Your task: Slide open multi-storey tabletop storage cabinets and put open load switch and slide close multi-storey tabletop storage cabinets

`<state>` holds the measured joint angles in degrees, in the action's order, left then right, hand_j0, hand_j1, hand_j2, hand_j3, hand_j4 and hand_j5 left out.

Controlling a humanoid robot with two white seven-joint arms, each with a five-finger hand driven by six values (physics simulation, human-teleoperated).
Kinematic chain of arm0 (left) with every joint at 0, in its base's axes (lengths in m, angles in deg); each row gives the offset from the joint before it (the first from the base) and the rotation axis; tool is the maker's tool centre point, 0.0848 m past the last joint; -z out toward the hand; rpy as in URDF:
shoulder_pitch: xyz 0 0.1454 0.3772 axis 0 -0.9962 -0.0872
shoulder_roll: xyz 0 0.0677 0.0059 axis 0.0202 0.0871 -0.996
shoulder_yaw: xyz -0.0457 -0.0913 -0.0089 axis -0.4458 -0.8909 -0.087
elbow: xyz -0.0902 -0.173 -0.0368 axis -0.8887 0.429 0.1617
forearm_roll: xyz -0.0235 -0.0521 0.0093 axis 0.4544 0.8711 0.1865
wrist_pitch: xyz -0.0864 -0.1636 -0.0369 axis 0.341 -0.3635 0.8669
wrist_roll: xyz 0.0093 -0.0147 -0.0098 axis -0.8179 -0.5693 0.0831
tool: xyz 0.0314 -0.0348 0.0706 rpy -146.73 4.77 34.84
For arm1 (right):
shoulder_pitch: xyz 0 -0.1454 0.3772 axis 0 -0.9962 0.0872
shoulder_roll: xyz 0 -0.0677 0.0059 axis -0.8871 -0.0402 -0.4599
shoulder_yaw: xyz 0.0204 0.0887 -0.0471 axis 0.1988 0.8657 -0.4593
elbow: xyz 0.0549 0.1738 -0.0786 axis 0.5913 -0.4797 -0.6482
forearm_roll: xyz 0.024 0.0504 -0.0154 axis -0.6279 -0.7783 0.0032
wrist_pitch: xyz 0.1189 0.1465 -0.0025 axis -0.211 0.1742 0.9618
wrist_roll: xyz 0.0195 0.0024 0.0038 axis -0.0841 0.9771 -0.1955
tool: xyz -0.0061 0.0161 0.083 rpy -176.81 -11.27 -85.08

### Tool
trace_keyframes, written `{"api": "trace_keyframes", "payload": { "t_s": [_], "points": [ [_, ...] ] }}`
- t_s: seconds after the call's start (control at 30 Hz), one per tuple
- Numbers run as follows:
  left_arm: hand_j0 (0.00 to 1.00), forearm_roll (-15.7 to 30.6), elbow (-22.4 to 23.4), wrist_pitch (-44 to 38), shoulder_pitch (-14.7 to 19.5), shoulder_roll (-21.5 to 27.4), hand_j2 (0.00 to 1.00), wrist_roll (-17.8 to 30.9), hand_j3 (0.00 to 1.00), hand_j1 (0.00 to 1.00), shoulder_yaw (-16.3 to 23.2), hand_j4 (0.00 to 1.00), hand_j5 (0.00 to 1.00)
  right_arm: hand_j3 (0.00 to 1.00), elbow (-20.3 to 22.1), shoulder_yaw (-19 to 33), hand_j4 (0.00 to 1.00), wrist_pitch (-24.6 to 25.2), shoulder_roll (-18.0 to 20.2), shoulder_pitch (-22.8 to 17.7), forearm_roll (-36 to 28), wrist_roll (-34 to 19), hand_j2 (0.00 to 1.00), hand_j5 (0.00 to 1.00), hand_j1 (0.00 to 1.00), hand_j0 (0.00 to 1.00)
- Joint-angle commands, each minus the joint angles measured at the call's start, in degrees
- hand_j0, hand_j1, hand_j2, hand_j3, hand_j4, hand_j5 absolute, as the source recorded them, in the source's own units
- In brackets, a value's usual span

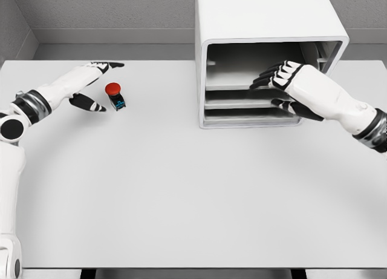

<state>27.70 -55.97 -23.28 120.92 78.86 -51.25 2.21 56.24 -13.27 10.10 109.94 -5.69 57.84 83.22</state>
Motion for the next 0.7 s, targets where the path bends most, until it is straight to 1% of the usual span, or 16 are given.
{"api": "trace_keyframes", "payload": {
  "t_s": [0.0, 0.1, 0.17, 0.2, 0.23, 0.27, 0.3, 0.33, 0.4, 0.43, 0.5, 0.63, 0.67],
  "points": [
    [1.00, -1.5, -0.5, -0.2, 0.0, -0.1, 1.00, 0.0, 1.00, 1.00, 0.0, 1.00, 1.00, 0.72, -0.3, -0.9, 0.72, 0.0, -0.5, 0.0, -0.4, 0.0, 0.72, 0.72, 0.72, 0.72],
    [1.00, -4.9, -0.4, -0.2, 0.6, -1.3, 1.00, 0.0, 1.00, 1.00, 0.0, 1.00, 1.00, 0.72, -0.3, -1.0, 0.72, 0.0, -1.2, 0.8, -0.5, 0.0, 0.72, 0.72, 0.72, 0.72],
    [1.00, -5.0, -0.5, -0.2, 0.7, -1.3, 1.00, 0.0, 1.00, 1.00, 0.0, 1.00, 1.00, 0.72, -1.1, -1.0, 0.72, 0.0, -1.8, 1.4, -0.5, -0.1, 0.72, 0.72, 0.72, 0.72],
    [0.98, -5.2, -0.9, -0.2, 1.1, -1.2, 0.98, 0.0, 0.98, 0.98, 0.7, 0.98, 0.98, 0.72, -1.3, -1.5, 0.72, 0.0, -1.8, 1.6, -0.5, -0.1, 0.72, 0.72, 0.72, 0.72],
    [0.96, -6.1, -1.0, -0.2, 1.2, -1.2, 0.96, 0.0, 0.96, 0.96, 1.1, 0.96, 0.96, 0.72, -2.0, -1.8, 0.72, 0.0, -1.9, 2.1, -0.5, -0.1, 0.72, 0.72, 0.72, 0.72],
    [0.95, -7.0, -1.3, -0.2, 1.5, -1.2, 0.95, 0.0, 0.95, 0.95, 1.2, 0.95, 0.95, 0.72, -3.0, -2.0, 0.72, 0.0, -2.7, 2.6, -0.5, -0.1, 0.72, 0.72, 0.72, 0.72],
    [0.94, -7.3, -1.3, -0.2, 1.5, -1.2, 0.94, 0.0, 0.94, 0.94, 1.2, 0.94, 0.94, 0.72, -4.3, -3.2, 0.72, 0.0, -3.4, 3.9, -0.5, -0.2, 0.72, 0.72, 0.72, 0.72],
    [0.92, -7.7, -1.4, -0.2, 1.6, -1.2, 0.92, 0.0, 0.92, 0.92, 1.2, 0.92, 0.92, 0.72, -5.2, -3.7, 0.72, 0.0, -3.7, 4.5, -0.5, -0.2, 0.72, 0.72, 0.72, 0.72],
    [0.89, -9.1, -1.4, -0.2, 1.8, -1.2, 0.89, 0.0, 0.89, 0.89, 1.5, 0.89, 0.89, 0.72, -6.3, -4.0, 0.72, 0.0, -4.3, 4.7, -0.5, -0.2, 0.72, 0.72, 0.72, 0.72],
    [0.88, -9.7, -1.4, -0.2, 1.8, -1.2, 0.88, 0.0, 0.88, 0.88, 1.6, 0.88, 0.88, 0.72, -7.3, -4.7, 0.72, 0.0, -4.7, 5.5, -0.5, -0.2, 0.72, 0.72, 0.72, 0.72],
    [0.86, -10.1, -1.4, -0.2, 1.8, -1.2, 0.86, 0.0, 0.86, 0.86, 2.1, 0.86, 0.86, 0.72, -8.4, -5.2, 0.72, 0.0, -5.5, 6.2, -0.4, -0.2, 0.72, 0.72, 0.72, 0.72],
    [0.86, -10.1, -1.4, -0.2, 1.8, -1.0, 0.86, 0.0, 0.86, 0.86, 3.1, 0.86, 0.86, 0.72, -9.3, -6.4, 0.72, 0.0, -6.0, 6.8, -0.4, -0.9, 0.72, 0.72, 0.72, 0.72],
    [0.86, -10.1, -1.3, -0.2, 1.8, -0.8, 0.86, 0.0, 0.86, 0.86, 5.0, 0.86, 0.86, 0.72, -9.4, -6.6, 0.72, 0.0, -6.0, 6.8, -0.4, -0.9, 0.72, 0.72, 0.72, 0.72]
  ]
}}
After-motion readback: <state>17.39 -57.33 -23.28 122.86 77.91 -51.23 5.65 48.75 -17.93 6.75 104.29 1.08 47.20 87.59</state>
